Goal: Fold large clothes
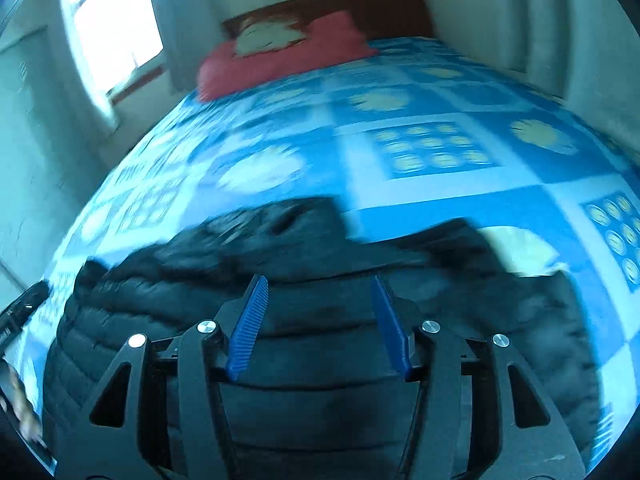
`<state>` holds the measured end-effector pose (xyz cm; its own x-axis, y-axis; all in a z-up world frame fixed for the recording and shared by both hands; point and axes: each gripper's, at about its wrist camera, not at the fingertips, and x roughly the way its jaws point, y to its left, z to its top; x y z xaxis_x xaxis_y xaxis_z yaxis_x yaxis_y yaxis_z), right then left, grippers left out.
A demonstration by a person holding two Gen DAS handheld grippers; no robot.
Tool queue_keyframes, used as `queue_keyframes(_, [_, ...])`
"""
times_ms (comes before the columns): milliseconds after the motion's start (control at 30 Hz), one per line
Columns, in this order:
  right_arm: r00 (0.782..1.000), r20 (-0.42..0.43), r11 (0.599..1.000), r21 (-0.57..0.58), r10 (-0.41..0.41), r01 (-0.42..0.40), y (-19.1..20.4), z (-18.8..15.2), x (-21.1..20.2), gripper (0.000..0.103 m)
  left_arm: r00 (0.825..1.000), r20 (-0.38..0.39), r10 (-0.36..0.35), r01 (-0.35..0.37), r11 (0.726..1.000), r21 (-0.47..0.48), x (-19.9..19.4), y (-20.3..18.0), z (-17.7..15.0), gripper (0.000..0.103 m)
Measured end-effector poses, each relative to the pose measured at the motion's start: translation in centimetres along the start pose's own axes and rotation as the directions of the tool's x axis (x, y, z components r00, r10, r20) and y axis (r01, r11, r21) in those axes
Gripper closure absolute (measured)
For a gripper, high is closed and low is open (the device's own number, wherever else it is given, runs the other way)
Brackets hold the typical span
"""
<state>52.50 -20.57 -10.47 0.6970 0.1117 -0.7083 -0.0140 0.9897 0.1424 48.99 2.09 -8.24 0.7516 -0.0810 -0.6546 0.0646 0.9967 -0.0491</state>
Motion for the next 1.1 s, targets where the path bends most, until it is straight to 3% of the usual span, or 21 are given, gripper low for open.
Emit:
queue_keyframes(133, [0.995, -0.073, 0.991, -0.117, -0.074, 0.065, 2.8, -1.4, 3.2, 0.050, 0.997, -0.065, 0.048, -0.045, 0.998, 0.052, 3.7, -3.2, -1.4, 0.046])
queue_keyframes(200, [0.992, -0.101, 0.992, -0.109, -0.079, 0.068, 2.5, -2.3, 4.5, 0.048, 0.990, -0.115, 0.078, -0.071, 0.996, 0.063, 6.1, -3.3, -2.2, 0.046])
queue_keyframes(367, [0.994, -0.088, 0.996, -0.066, -0.062, 0.057, 1.8, -2.8, 5.9, 0.047, 0.991, -0.120, 0.053, -0.051, 0.999, 0.019, 8.0, -2.7, -3.0, 0.044])
queue_keyframes(500, [0.995, -0.082, 0.996, -0.070, -0.061, 0.055, 1.8, -2.6, 5.3, 0.047, 0.990, -0.126, 0.058, -0.055, 0.998, 0.034, 7.9, -2.8, -3.0, 0.044])
queue_keyframes(600, [0.998, -0.052, 0.999, -0.045, -0.029, 0.027, 0.2, -1.8, 2.8, 0.046, 0.991, -0.132, -0.008, 0.008, 1.000, -0.006, 5.6, -1.4, -2.3, 0.045])
queue_keyframes(700, [0.996, -0.011, 0.996, -0.022, -0.088, 0.087, -2.9, -1.3, 0.2, 0.041, 0.998, -0.059, -0.025, 0.021, 0.997, -0.069, 2.0, 1.7, -1.9, 0.044])
queue_keyframes(767, [0.991, -0.025, 0.991, 0.004, -0.132, 0.132, -5.5, -1.6, -0.5, 0.041, 0.997, -0.069, -0.023, 0.016, 0.995, -0.102, 1.3, 3.7, -2.3, 0.043])
queue_keyframes(867, [0.986, -0.054, 0.986, 0.036, -0.160, 0.162, -8.2, -2.4, -0.1, 0.041, 0.991, -0.122, -0.053, 0.036, 0.990, -0.136, 2.4, 5.8, -3.4, 0.043])
queue_keyframes(933, [0.991, -0.065, 0.990, 0.073, -0.115, 0.120, -9.3, -3.1, 0.7, 0.041, 0.991, -0.124, -0.053, 0.036, 0.990, -0.134, 3.1, 5.8, -3.8, 0.043])
queue_keyframes(1000, [0.990, -0.053, 0.989, 0.051, -0.133, 0.136, -9.0, -3.6, 1.4, 0.040, 0.992, -0.121, -0.021, 0.010, 0.996, -0.091, 3.8, 5.1, -4.3, 0.043])
queue_keyframes(1100, [0.990, -0.025, 0.989, 0.056, -0.136, 0.138, -9.1, -4.1, 2.2, 0.038, 0.995, -0.099, -0.031, 0.020, 0.994, -0.109, 4.8, 5.4, -5.2, 0.042])
